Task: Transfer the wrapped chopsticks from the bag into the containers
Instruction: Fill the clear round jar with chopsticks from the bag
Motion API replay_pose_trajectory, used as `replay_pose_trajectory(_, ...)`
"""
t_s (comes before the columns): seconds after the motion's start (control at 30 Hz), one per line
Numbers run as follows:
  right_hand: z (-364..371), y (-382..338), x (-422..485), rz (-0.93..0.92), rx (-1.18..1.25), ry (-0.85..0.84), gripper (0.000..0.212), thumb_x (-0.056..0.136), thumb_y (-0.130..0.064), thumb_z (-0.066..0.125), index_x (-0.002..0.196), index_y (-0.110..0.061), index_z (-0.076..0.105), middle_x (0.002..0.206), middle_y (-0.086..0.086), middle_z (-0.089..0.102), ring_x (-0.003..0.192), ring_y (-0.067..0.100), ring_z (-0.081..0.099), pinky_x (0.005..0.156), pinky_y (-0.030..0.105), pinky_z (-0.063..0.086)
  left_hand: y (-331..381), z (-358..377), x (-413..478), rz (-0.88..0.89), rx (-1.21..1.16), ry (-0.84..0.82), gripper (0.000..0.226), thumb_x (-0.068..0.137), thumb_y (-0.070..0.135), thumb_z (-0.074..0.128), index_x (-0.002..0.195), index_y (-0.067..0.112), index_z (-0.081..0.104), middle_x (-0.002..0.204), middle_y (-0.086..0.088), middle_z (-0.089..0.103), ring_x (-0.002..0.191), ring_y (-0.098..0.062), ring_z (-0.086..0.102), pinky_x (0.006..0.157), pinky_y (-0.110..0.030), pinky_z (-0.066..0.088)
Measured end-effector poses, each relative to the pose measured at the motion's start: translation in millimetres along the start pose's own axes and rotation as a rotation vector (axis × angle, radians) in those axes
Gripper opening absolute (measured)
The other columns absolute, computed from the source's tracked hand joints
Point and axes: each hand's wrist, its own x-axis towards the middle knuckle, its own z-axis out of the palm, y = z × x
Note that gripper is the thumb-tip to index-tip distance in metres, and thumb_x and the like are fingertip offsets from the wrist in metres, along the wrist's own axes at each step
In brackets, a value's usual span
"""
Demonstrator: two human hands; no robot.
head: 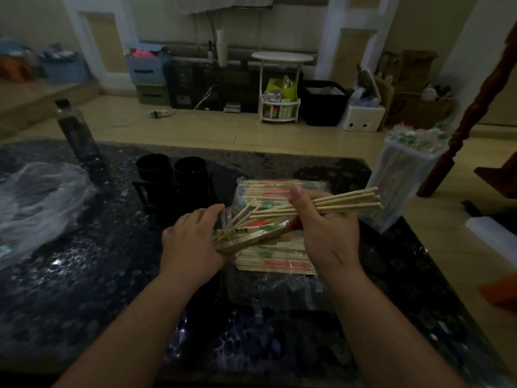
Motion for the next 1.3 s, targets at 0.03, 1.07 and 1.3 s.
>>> replay_pose_trajectory(0.03, 0, 0, 0, 0.01, -0.01, -0.022, 0.029, 0.09, -0.031, 0.067, 0.071, -0.01, 0.07, 0.062, 0.008, 0.066, 0.059, 0.021, 0.066, 0.063, 0.038, 0.057, 0, 1, 0, 0.013, 0.009, 0.011, 0.098, 0.06, 0.063, 0.078, 0.144, 0.037, 0.034, 0.135, 0.006, 0.05, 0.125, -0.022, 0.045, 0.092, -0.042, 0.039)
replay_pose_trajectory(1.07, 3, 31, -1, 0.035, -0.472, -0.107, 0.036, 0.103, -0.022, 0.043, 0.135, -0.017, 0.058, 0.144, -0.005, 0.05, 0.132, 0.003, 0.04, 0.111, 0.02, 0.028, 2, -4, 0, -0.016, -0.047, -0.004, 0.1, 0.056, 0.048, 0.08, 0.144, 0.039, 0.032, 0.137, 0.008, 0.047, 0.126, -0.02, 0.042, 0.094, -0.042, 0.035)
replay_pose_trajectory(1.3, -10, 25, 5, 0.153, -0.326, -0.028, 0.017, 0.097, -0.018, 0.05, 0.101, -0.025, 0.065, 0.094, -0.017, 0.063, 0.086, -0.006, 0.058, 0.07, 0.012, 0.043, -1, -5, 2, -0.079, -0.07, 0.003, 0.099, 0.058, 0.054, 0.079, 0.144, 0.039, 0.031, 0.138, 0.005, 0.047, 0.127, -0.023, 0.043, 0.096, -0.044, 0.037)
